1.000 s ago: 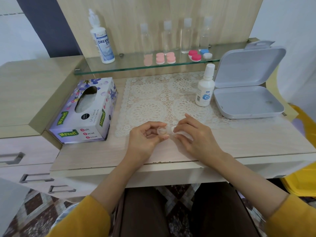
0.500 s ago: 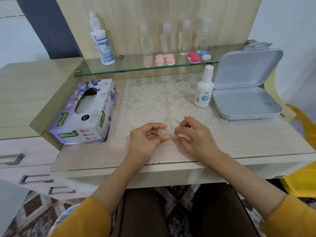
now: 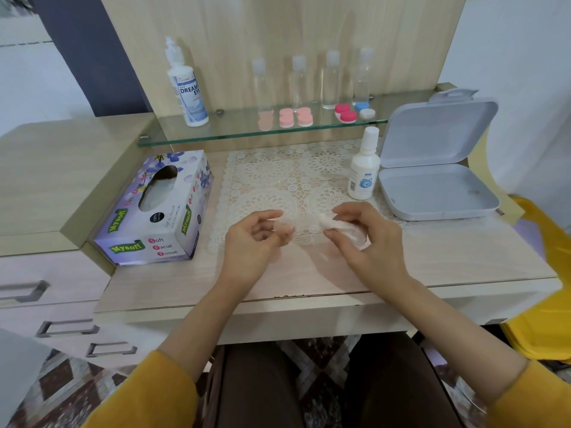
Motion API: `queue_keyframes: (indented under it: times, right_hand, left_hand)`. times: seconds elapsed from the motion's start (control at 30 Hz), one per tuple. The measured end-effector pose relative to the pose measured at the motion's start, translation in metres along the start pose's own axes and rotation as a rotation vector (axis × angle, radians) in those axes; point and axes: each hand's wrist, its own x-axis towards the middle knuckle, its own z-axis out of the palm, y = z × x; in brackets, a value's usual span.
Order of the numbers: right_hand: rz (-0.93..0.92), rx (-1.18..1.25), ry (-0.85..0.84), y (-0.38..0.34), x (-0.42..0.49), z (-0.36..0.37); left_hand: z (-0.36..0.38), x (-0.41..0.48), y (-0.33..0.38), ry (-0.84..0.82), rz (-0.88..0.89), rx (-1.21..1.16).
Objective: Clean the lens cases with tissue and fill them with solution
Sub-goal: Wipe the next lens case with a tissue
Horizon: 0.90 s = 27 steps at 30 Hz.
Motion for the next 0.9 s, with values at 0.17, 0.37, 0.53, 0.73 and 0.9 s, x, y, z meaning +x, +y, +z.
queue_keyframes:
  times: [0.17, 0.37, 0.53, 0.73, 0.9]
  right_hand:
    - [0.000, 0.067, -0.135, -0.006, 0.008, 0.003]
    - [0.134, 0.182, -0.239, -0.006, 0.014, 0.008]
    - [0.229, 0.262, -0.189, -0.003, 0.012, 0.008]
    - [0.298, 0.281, -0.254, -0.009, 0.009, 0.007]
    - [0.380, 0.343, -0.246, -0.015, 0.010, 0.005]
  left_hand:
    - [0.004, -0.003, 0.009, -0.032, -0.087, -0.064]
    - [0.005, -0.007, 0.017, -0.110, -0.130, -0.195]
    - [0.006, -0.011, 0.014, -0.174, -0.168, -0.318]
    - [0.010, -0.014, 0.008, -0.060, -0.150, -0.282]
    - [0.012, -0.014, 0.006, 0.002, -0.081, -0.266]
